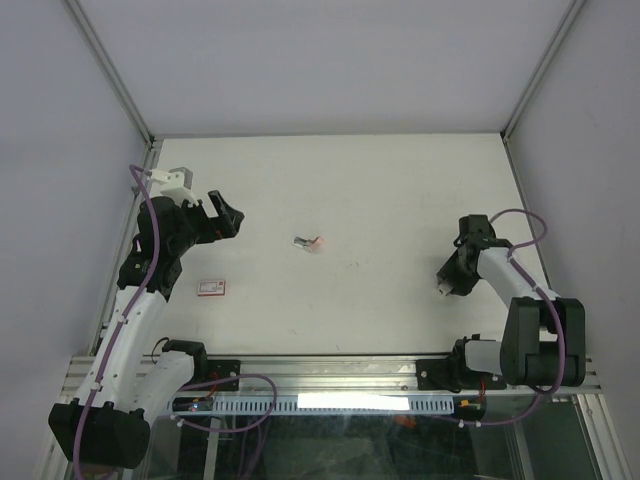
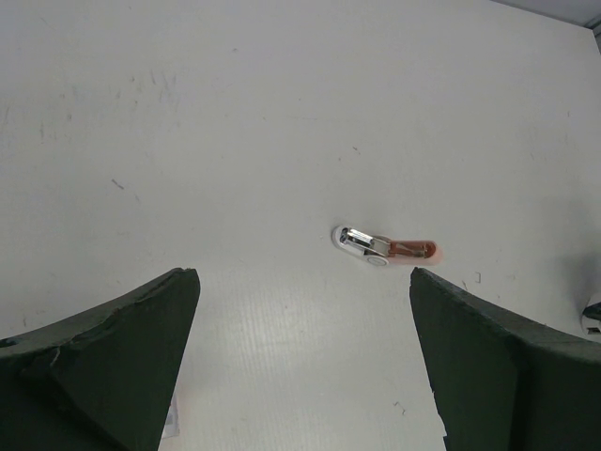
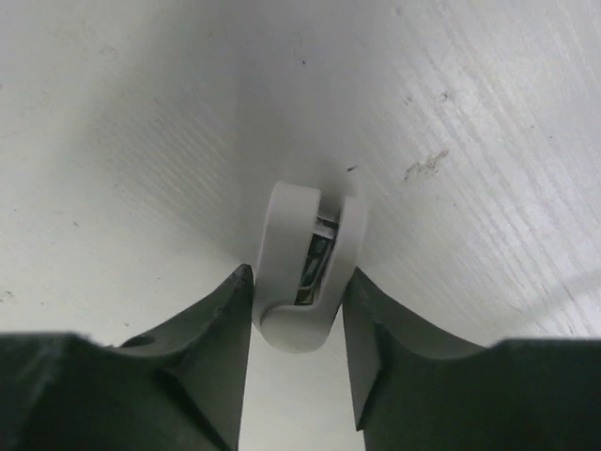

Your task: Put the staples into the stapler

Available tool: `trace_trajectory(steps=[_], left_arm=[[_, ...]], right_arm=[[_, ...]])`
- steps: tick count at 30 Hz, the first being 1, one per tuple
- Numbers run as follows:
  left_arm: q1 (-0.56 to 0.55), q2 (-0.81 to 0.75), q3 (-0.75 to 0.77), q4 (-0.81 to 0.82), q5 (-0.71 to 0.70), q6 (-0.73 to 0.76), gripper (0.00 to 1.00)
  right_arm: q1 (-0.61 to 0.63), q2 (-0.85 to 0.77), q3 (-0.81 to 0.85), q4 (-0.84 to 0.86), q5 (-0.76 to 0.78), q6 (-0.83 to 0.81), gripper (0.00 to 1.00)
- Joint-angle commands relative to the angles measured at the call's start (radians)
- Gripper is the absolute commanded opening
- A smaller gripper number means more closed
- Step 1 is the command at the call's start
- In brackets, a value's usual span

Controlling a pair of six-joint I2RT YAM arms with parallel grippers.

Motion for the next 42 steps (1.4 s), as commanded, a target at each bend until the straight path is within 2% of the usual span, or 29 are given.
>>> trace_trajectory(steps=[1,6,11,14,18,20,24,26,27,31,37,39,40,42], left_arm=[[0.013,-0.024,-0.003,0.019,0.019,-0.011,0.99],[0.013,-0.021,-0.002,0.020,0.018,-0.009,0.99],[0.013,-0.027,-0.015,0.048,0.084,0.006,0.99],[0.013,-0.035,-0.036,0.120,0.207,-0.007,0.96],[-0.026,-0.055,-0.086,0.283,0.371,-0.115,0.93],[-0.092,-0.060,-0.117,0.379,0.409,-0.179,0.93],[-0.313,-0.010,-0.127,0.486,0.430,-0.236,0.93],[-0.405,0.027,-0.132,0.545,0.468,-0.273,0.94],[-0.440,0.042,-0.137,0.572,0.482,-0.287,0.94],[-0.537,0.093,-0.141,0.605,0.494,-0.325,0.95],[-0.583,0.140,-0.157,0.697,0.503,-0.408,0.94],[-0.589,0.143,-0.155,0.715,0.507,-0.423,0.89],[-0.591,0.141,-0.154,0.721,0.504,-0.428,0.85],[-0.591,0.140,-0.152,0.722,0.497,-0.436,0.74]], right_arm=[[-0.004,0.008,0.000,0.045,-0.010,-0.009,0.33],[-0.005,-0.015,0.031,0.041,-0.103,-0.045,0.01],[0.007,-0.108,0.050,0.117,-0.341,-0.123,0.00],[0.041,-0.160,0.057,0.217,-0.550,-0.165,0.00],[0.142,-0.207,0.081,0.395,-0.855,-0.206,0.00],[0.208,-0.226,0.093,0.483,-0.981,-0.214,0.00],[0.335,-0.224,0.135,0.597,-1.173,-0.205,0.00],[0.386,-0.202,0.153,0.651,-1.201,-0.194,0.00],[0.410,-0.192,0.156,0.693,-1.302,-0.164,0.00],[0.505,-0.153,0.168,0.800,-1.358,-0.128,0.00],[0.617,-0.083,0.219,0.772,-1.358,-0.128,0.00],[0.634,-0.062,0.233,0.762,-1.374,-0.160,0.00],[0.639,-0.055,0.241,0.750,-1.429,-0.203,0.00],[0.646,-0.043,0.255,0.723,-1.440,-0.233,0.00]])
